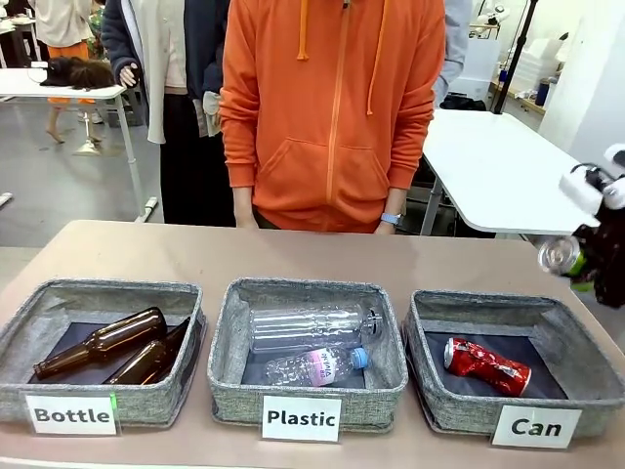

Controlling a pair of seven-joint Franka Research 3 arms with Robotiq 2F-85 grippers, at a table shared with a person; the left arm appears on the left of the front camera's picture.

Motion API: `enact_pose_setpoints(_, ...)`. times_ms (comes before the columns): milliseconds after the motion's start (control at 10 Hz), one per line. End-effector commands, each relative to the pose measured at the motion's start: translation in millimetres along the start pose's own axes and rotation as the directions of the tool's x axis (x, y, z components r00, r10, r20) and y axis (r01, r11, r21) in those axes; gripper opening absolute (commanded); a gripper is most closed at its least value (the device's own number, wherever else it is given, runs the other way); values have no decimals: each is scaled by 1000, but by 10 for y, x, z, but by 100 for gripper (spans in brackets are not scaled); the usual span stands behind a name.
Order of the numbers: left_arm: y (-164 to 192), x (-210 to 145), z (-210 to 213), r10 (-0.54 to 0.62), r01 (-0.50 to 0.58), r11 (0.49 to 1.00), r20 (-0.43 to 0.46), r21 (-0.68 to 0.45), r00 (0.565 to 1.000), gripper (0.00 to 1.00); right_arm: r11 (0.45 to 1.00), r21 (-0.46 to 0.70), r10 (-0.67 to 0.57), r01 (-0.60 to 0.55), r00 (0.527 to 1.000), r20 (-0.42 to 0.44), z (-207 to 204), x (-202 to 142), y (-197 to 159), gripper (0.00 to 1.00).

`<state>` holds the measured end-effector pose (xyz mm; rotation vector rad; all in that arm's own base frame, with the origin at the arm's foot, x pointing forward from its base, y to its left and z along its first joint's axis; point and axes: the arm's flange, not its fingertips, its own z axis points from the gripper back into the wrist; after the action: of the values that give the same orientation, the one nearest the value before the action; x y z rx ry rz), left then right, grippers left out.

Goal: Sort the can waste into the basket.
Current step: Pick up the can waste from the table and place it in the right Fabric basket.

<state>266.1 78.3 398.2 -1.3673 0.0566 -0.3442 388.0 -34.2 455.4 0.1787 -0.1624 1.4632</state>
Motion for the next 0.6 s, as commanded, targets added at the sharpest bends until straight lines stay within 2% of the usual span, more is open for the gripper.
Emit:
enact_pose_setpoints(0,-7,-44,-9,-19,19,1000,-7,-7,1000,100,999,7,-43,44,987,-154,-287,229,-76,0)
enact_pose_setpoints(300,-7,-44,-9,-19,19,1000,-7,-7,1000,100,996,85,-5,23,979,-202,-461,289,-21,0)
enact_pose_setpoints(500,-7,-44,-9,-19,19,1000,-7,-7,1000,100,995,96,3,15,984,-178,-436,277,7,0)
